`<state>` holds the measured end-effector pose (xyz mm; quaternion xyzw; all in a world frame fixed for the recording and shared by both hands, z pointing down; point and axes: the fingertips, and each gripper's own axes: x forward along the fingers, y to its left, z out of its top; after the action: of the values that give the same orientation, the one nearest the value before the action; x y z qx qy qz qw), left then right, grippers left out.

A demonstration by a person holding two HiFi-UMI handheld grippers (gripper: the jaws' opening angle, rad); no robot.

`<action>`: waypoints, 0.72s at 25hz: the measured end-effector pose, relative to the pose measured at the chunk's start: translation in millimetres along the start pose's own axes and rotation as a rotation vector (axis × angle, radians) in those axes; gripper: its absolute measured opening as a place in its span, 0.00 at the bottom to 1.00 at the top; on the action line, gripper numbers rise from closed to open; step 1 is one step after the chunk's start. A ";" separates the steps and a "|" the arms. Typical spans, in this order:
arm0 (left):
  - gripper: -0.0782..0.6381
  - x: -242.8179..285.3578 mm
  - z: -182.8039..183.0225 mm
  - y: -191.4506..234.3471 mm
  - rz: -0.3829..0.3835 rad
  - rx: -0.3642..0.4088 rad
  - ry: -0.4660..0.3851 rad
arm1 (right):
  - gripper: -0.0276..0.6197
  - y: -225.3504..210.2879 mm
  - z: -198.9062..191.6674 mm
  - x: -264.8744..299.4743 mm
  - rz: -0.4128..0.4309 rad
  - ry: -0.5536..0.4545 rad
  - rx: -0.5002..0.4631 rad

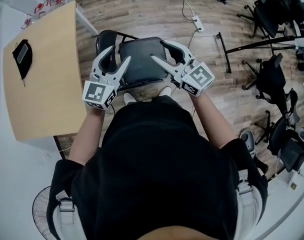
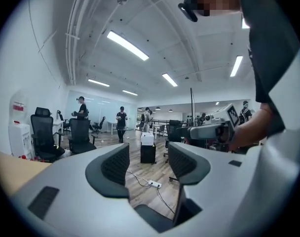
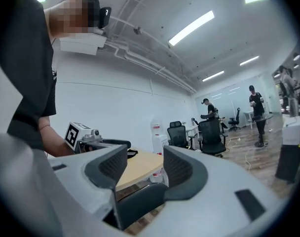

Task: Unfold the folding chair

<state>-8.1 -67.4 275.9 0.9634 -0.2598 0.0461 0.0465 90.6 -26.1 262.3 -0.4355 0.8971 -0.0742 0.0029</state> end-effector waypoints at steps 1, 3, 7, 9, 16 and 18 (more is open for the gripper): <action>0.44 -2.4 3.8 -2.5 -0.004 0.008 -0.015 | 0.39 4.0 3.9 0.6 0.002 -0.003 -0.014; 0.43 -4.5 9.9 -4.0 -0.010 0.019 -0.037 | 0.36 8.9 11.3 3.1 0.003 -0.007 -0.034; 0.39 -5.0 17.6 -5.3 -0.012 0.030 -0.063 | 0.31 13.4 21.3 6.8 -0.003 -0.017 -0.037; 0.38 -3.8 20.7 -7.0 -0.018 0.031 -0.067 | 0.26 14.2 23.6 8.0 -0.006 -0.026 -0.029; 0.36 2.2 27.4 -10.9 -0.041 0.034 -0.071 | 0.23 15.8 23.9 18.6 0.005 -0.041 -0.010; 0.36 5.1 28.8 -12.0 -0.042 0.032 -0.076 | 0.23 15.1 24.0 19.5 0.012 -0.040 -0.009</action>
<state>4.2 -62.9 247.1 0.9704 -0.2401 0.0127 0.0222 68.4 -35.3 237.6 -0.4314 0.8999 -0.0615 0.0196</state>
